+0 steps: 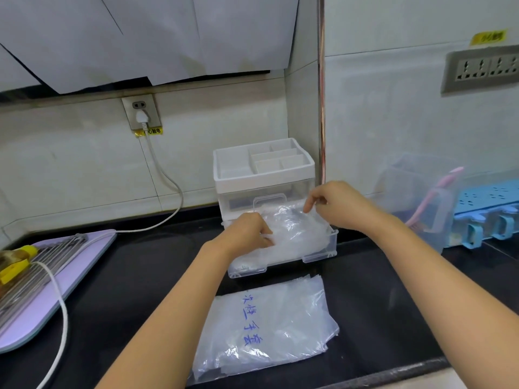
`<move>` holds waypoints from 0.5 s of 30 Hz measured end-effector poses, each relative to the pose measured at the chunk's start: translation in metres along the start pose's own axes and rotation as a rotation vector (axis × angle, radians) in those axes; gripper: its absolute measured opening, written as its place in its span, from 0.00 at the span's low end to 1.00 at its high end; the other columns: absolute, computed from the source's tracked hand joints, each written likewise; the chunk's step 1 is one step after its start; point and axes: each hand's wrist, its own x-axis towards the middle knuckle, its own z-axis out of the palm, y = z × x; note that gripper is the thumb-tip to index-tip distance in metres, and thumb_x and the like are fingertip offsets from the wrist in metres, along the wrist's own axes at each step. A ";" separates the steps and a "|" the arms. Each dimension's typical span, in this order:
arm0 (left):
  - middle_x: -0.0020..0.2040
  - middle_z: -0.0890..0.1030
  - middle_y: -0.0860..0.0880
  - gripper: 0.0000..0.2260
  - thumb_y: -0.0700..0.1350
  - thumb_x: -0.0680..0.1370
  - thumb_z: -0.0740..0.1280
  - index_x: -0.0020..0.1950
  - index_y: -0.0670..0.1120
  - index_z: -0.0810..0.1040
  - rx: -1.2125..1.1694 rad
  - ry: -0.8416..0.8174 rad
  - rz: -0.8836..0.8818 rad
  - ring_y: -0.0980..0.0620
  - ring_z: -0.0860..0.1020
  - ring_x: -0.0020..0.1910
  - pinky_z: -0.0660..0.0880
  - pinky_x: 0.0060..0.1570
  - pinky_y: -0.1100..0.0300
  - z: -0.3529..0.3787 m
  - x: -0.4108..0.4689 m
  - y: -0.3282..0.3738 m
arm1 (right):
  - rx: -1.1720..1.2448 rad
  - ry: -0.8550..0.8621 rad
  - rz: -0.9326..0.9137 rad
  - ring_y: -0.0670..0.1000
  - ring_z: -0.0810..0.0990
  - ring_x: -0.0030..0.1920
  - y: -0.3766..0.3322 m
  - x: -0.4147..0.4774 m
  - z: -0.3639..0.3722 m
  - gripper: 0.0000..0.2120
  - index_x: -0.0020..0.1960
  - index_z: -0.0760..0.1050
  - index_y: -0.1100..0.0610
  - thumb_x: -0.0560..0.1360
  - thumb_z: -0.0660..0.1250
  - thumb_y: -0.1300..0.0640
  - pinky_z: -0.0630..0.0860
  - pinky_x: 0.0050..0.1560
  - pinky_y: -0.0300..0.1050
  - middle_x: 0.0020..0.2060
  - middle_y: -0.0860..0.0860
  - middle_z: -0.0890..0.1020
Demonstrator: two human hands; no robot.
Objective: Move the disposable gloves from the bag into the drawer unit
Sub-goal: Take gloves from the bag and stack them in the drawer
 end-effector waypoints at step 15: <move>0.33 0.68 0.52 0.18 0.60 0.78 0.63 0.35 0.48 0.70 0.023 -0.213 -0.130 0.53 0.64 0.32 0.61 0.34 0.61 -0.007 0.006 -0.005 | -0.444 -0.686 0.135 0.58 0.73 0.62 -0.021 0.037 0.056 0.18 0.68 0.68 0.62 0.80 0.54 0.58 0.71 0.58 0.48 0.65 0.57 0.73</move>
